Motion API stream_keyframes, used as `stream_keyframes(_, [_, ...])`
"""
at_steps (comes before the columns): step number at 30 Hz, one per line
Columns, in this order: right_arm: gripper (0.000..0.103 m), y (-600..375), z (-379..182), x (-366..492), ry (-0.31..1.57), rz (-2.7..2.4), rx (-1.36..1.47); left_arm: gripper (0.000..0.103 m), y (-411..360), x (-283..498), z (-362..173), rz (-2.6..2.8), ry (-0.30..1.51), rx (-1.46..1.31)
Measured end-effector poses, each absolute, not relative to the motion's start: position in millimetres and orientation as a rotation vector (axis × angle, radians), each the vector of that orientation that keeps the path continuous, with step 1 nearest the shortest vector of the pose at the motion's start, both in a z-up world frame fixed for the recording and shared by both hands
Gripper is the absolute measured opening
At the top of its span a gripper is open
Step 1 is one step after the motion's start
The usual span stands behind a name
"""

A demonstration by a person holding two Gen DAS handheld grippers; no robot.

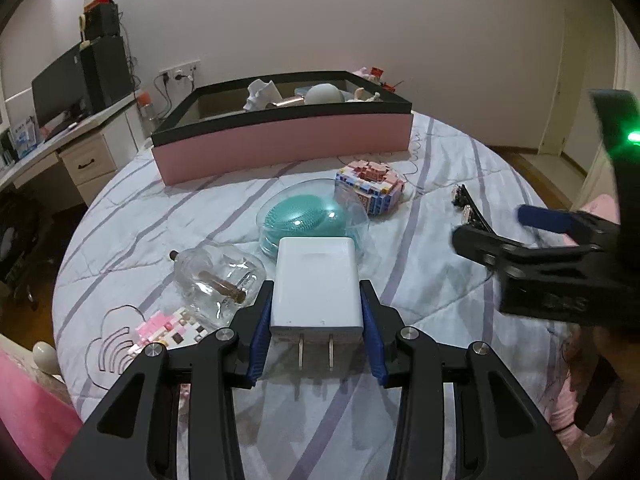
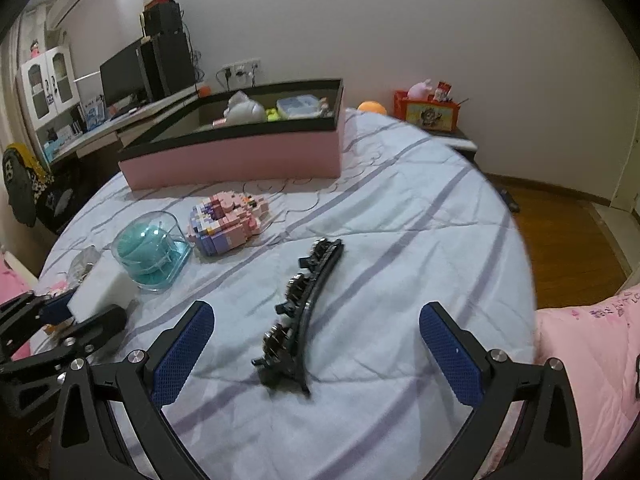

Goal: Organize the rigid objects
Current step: 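Grasp the black hair clip with the right gripper while the left gripper grasps the white charger, then carry the black hair clip and white charger into the pink box and release both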

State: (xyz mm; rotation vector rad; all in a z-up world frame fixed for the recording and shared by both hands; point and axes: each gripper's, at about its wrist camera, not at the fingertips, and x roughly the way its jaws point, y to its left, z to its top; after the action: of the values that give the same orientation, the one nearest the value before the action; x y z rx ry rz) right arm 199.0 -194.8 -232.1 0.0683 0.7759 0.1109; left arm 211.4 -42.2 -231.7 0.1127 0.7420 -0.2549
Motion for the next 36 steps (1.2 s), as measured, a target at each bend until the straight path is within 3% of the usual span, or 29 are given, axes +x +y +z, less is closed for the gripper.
stream_keyframes(1, [0.088,-194,-235,203,0.793,0.113,0.074,0.041,-40,211,-230,-0.252,0.735,0.105])
stream_keyframes(3, [0.055,-191,-238,205,0.798,0.077,0.033,0.041,-38,209,-225,-0.257,0.727,0.102])
stream_keyframes(5, [0.044,-191,-238,204,0.798,0.079,0.018,0.041,-37,209,-222,-0.26,0.723,0.099])
stream_keyframes(8, [0.02,-194,-234,202,0.795,0.108,0.025,0.041,-37,211,-220,-0.264,0.717,0.097])
stream_keyframes(17, [0.02,-188,-211,182,0.702,0.18,0.08,0.041,-38,218,-206,-0.27,0.688,0.082])
stream_keyframes(24, [0.02,-170,-159,162,0.501,0.234,0.079,0.041,-35,213,-167,-0.24,0.54,0.047])
stream_keyframes(36, [0.02,-148,-91,155,0.313,0.26,0.02,0.041,-24,211,-94,-0.167,0.321,0.057])
